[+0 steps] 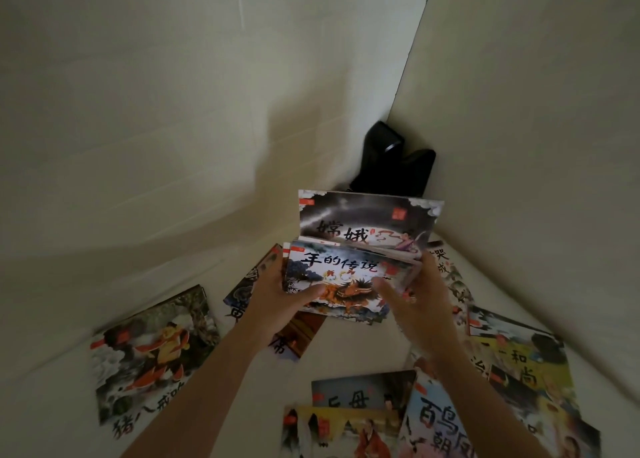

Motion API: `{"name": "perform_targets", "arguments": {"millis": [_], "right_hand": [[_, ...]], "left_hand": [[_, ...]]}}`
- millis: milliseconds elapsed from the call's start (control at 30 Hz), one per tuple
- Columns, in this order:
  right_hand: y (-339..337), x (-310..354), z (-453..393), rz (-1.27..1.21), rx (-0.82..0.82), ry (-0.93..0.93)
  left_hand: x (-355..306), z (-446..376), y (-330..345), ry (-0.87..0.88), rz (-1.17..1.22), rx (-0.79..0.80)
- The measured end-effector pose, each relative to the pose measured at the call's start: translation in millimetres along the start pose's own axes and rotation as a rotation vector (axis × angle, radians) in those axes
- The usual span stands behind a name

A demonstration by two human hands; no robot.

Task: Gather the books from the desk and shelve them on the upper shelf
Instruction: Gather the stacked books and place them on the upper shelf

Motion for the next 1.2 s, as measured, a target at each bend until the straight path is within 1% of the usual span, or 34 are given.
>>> {"name": "perform_targets", "arguments": {"millis": [133,167,200,233,300,367,433,500,667,733,833,900,967,1067,1133,1200], "right_hand": [[26.6,-48.6,27.2,-0.099,0.079,0.161],[29.9,-56.7,31.5,-0.09,0.085,0.199],[28.6,-62.0,31.8,-0.084,0.057,0.222],[24.8,-60.3,29.7,-0.093,0.005,0.21],[19.8,-43.4,21.3,-0.132,-0.08,0.102],[19.6,-20.5,14.7,-0.122,-0.121,-0.002],[16.5,-6.8,10.1,-0.113,-0.144,-0.058],[11.3,-6.7,8.0,-0.098,-0.126,-0.05],[14.1,-25.2,11.2,-0.196,-0.066,0.064],[21.1,-35.0,16.8,-0.245,-0.076,0.104],[26.8,-43.3,24.7,-0.251,-0.119,0.105],[25.5,-39.6,24.3,-0.269,-0.145,0.083],[20.8,-30.5,20.8,-0.286,-0.134,0.066],[15.3,-20.5,19.3,-0.272,-0.077,0.035],[12.9,-10.8,22.5,-0.283,-0.077,0.016],[11.8,-3.2,24.0,-0.342,-0.098,0.01]], "left_hand": [[12.5,-2.4,-2.1,-0.045,-0.001,0.001],[13.4,-2.7,-3.0,-0.038,-0.021,-0.004],[9.3,-1.7,-2.2,-0.017,-0.028,-0.006],[8.8,-1.7,-0.3,-0.011,-0.038,-0.001],[3.2,-1.6,7.1,0.032,-0.048,0.026],[-4.5,-4.4,11.0,0.083,-0.071,0.012],[-10.0,-8.6,14.0,0.094,-0.107,0.032],[-12.5,-10.8,12.9,0.124,-0.154,0.067],[6.4,-4.7,1.8,0.114,-0.032,0.102],[15.5,3.0,4.5,0.108,-0.084,0.125],[22.9,10.2,3.1,0.128,-0.203,0.055],[20.5,6.7,-0.5,0.145,-0.237,-0.011],[15.7,0.1,-0.7,0.157,-0.253,-0.026],[0.7,-3.1,-1.6,0.158,-0.194,0.005],[-16.0,0.1,-2.6,0.208,-0.082,0.039],[-33.1,2.0,-1.6,0.212,0.055,0.055]]}}
Point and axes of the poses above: each hand's wrist, its own z-axis away from the middle knuckle, its own y-axis out of the palm, x = y × z, the point moved 8 cm from there along -z, towards the middle knuckle, and after that the axes turned 7 degrees about y, right-handed, at the moved point
